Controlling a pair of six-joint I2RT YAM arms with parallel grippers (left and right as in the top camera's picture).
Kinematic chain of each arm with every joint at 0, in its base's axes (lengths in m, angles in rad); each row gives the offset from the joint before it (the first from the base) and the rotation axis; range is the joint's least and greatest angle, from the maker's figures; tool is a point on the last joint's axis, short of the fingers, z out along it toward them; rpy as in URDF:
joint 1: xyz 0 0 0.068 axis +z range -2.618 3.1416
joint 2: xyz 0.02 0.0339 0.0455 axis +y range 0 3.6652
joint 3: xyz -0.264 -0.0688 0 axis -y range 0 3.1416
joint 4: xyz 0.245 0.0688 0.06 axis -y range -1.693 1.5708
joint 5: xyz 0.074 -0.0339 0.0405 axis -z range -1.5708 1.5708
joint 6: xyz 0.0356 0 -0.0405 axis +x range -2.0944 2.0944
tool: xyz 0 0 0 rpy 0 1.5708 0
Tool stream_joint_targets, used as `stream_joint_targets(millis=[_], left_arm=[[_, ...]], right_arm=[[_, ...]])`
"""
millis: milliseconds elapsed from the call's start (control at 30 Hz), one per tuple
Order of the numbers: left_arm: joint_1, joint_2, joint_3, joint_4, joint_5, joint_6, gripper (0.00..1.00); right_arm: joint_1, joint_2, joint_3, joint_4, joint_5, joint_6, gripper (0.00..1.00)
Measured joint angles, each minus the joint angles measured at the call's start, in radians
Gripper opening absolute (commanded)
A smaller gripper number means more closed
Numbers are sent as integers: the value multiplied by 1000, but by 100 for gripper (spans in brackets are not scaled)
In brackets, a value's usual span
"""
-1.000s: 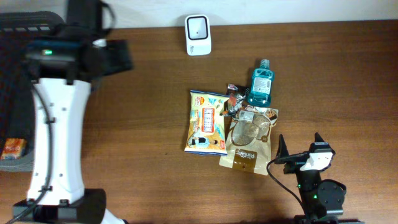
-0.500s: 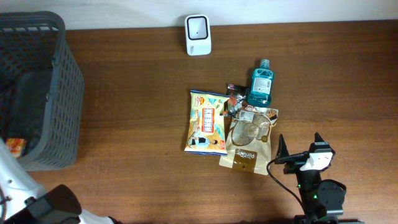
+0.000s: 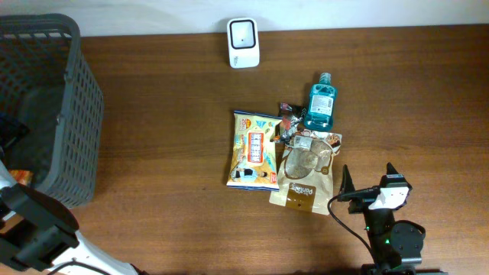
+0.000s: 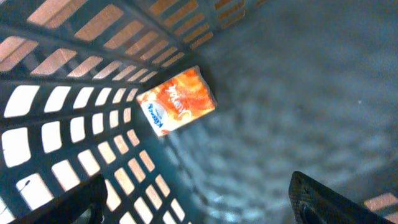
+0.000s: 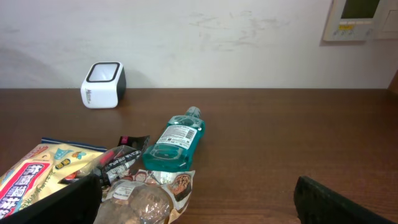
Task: Scan the item barcode
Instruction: 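Reach the left gripper into the basket and grasp the orange tissue pack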
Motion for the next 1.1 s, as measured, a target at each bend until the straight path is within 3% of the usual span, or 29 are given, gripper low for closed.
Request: stream_joint_targets(millis=[400,633,1000,1100], left_arm=[[-10,77,0,9,-141,0,84],[-96,98,-2,3,-184,-1,77],[-105,115,-209,137,-296,-99,74],[-98,115,-253,191,-305,-104,68]], right_arm=[[0,0,0,0,0,0,99],[0,0,0,0,0,0,98],[0,0,0,0,0,1,98],[0,0,0,0,0,0,98]])
